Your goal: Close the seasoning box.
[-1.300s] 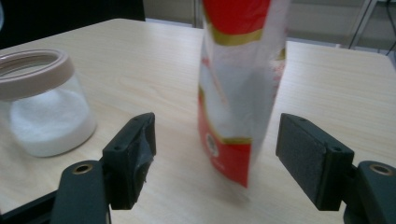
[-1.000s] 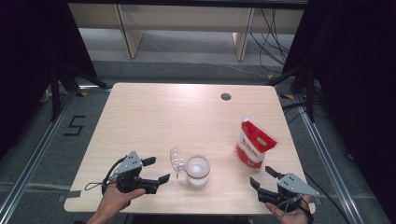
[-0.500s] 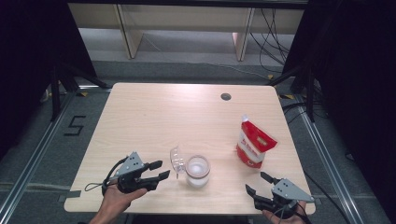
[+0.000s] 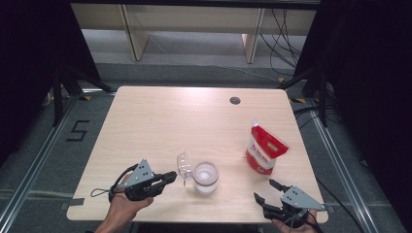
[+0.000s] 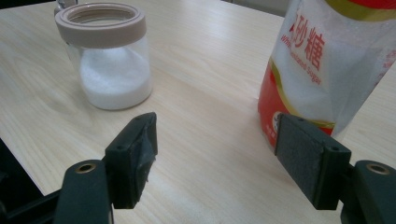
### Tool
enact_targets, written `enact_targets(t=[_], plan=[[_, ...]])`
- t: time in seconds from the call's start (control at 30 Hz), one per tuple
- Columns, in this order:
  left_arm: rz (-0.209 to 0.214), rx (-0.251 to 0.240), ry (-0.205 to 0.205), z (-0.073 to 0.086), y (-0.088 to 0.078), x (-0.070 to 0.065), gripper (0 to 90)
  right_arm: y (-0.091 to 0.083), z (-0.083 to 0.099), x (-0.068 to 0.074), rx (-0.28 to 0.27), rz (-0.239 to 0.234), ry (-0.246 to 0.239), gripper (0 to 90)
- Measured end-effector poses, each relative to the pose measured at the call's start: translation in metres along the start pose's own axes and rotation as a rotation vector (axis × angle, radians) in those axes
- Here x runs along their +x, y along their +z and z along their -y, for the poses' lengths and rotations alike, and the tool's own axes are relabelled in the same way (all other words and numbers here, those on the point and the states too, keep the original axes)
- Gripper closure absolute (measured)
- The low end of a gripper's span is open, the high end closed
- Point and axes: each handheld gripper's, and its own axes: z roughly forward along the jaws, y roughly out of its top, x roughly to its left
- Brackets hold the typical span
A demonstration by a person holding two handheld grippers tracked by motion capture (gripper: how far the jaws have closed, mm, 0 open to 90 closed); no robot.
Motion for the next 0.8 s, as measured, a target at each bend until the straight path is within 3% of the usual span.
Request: enact_targets(t=[0.1,0.2,0.3,0.33,0.37,0.57,0.6,0.67,0.7,0.77,0.8], plan=[[-0.018,0.002,-0.005,-0.0014,-0.0001,-0.0011,89.2,0.0008,0.0002,0.0002,0.002,-0.008,-0.006,30.7],[-0.019,-0.005,-0.007,-0.0010,-0.0001,-0.0015,89.2,-0.0005,-0.0003,0.0007,-0.001,0.014,-0.003,30.7],[-0.020,-0.011,-0.009,-0.0008,0.0003,-0.0023,89.3,0.0004,-0.0008,0.0003,-0.004,0.007,-0.023,30.8],[-0.021,-0.013,-0.022,-0.0010,0.0005,-0.0032,89.2,0.0008,-0.0008,0.0022,0.009,-0.005,-0.005,30.9],[-0.016,-0.014,-0.010,-0.0018,0.0002,-0.0022,89.2,0.0008,-0.0008,0.0022,0.009,-0.005,-0.005,30.9],[-0.019,-0.032,-0.030,-0.0048,0.0021,-0.0010,89.3,0.0020,-0.0007,0.0001,-0.005,0.005,-0.034,30.9],[-0.015,-0.030,-0.025,-0.0054,0.0021,-0.0003,89.2,0.0024,-0.0004,0.0010,0.000,-0.006,-0.018,30.9],[-0.021,-0.023,-0.023,-0.0063,0.0024,-0.0001,89.2,0.0019,-0.0007,0.0008,-0.001,0.003,-0.029,30.9],[-0.024,-0.025,-0.042,-0.0062,0.0032,-0.0011,89.2,0.0023,-0.0010,0.0025,0.004,-0.014,-0.016,30.9],[-0.016,-0.028,-0.043,-0.0059,0.0044,-0.0010,89.2,0.0018,-0.0015,0.0038,0.011,-0.012,-0.005,30.9],[-0.020,-0.025,-0.039,-0.0061,0.0047,-0.0011,89.2,0.0017,-0.0021,0.0036,0.010,-0.006,-0.018,30.9]])
